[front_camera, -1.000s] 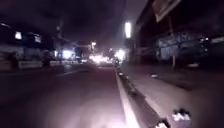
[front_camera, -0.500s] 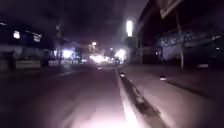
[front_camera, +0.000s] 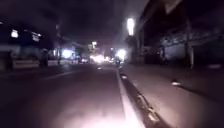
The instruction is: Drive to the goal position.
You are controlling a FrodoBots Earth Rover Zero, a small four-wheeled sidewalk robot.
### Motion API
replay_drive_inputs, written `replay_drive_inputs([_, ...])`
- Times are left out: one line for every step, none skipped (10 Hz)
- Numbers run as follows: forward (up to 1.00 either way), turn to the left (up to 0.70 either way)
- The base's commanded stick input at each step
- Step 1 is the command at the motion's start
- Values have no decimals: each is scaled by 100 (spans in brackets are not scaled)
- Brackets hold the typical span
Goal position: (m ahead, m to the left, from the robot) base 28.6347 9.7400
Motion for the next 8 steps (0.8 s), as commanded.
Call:
replay_drive_inputs([100, -15])
replay_drive_inputs([100, -17])
replay_drive_inputs([100, -27])
replay_drive_inputs([100, -32])
replay_drive_inputs([100, 0])
replay_drive_inputs([100, 0])
replay_drive_inputs([100, 0])
replay_drive_inputs([100, 0])
